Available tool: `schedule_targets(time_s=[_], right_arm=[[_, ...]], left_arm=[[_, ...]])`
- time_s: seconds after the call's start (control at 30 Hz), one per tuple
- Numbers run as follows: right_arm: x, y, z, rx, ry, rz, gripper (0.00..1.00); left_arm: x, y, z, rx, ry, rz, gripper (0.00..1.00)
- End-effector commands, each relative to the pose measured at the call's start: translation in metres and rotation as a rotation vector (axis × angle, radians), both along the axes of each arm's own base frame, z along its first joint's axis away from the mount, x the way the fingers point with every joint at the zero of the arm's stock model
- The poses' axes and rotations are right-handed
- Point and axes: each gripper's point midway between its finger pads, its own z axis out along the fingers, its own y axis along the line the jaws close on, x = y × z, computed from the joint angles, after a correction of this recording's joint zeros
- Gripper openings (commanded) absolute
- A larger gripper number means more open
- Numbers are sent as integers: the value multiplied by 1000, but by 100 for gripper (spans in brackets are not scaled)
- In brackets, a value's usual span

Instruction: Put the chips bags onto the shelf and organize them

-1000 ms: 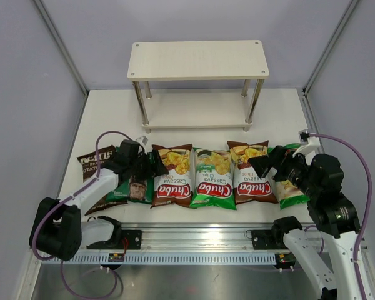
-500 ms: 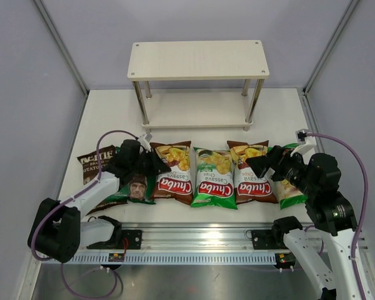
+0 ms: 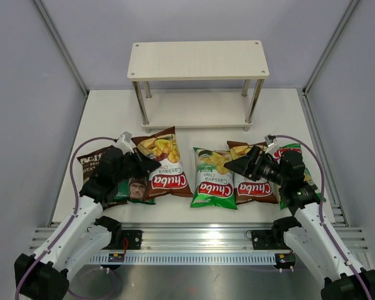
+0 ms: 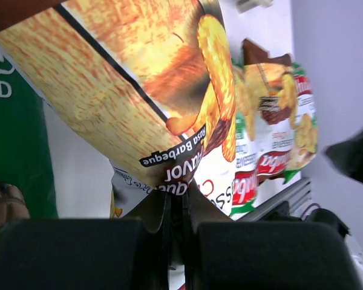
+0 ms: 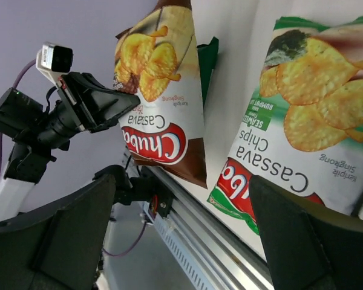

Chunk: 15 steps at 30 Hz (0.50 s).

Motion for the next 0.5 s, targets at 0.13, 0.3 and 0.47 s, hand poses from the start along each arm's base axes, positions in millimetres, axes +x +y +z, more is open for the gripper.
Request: schedule_targets(time_s=[0.13,0.3,0.47], right_arm=[[-17,39,60,316,-148,22,100],[-47,76,72,407,-178,36,99],[-70,134,81,314,-283,80,99]], left_arm=[[-6,-2,132,-243,-269,33,0],[-18,-4,176,-396,-348,26,0],[-27,1,216,-502,-452,36,0]])
